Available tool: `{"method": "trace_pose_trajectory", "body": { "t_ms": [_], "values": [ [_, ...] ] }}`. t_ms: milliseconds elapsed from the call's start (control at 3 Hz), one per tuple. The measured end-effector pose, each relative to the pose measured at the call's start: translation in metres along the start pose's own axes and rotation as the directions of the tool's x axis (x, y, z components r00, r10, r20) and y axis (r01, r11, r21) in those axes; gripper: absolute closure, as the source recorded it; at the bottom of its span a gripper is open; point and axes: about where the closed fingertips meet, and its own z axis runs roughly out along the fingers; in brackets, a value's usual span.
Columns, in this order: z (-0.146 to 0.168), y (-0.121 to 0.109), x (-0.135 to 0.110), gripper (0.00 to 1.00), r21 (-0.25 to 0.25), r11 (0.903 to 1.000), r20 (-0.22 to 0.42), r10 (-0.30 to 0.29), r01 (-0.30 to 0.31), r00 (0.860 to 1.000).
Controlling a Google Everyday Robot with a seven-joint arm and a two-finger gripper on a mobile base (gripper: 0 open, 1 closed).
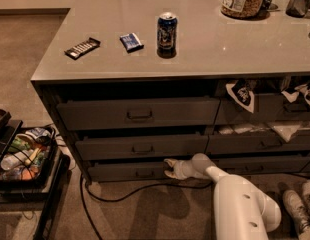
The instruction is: Open bottom drawer
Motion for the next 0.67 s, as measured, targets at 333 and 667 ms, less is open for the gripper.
{"method": "trace_pose_trajectory", "body": {
  "t_ms": [333,667],
  "values": [
    [0.000,0.000,0.000,1.00,0.000,1.0000,0.000,0.000,0.000,1.000],
    [0.002,0.011,-0.001,1.00,-0.053,0.9979,0.025,0.038,-0.036,0.999]
  ]
}}
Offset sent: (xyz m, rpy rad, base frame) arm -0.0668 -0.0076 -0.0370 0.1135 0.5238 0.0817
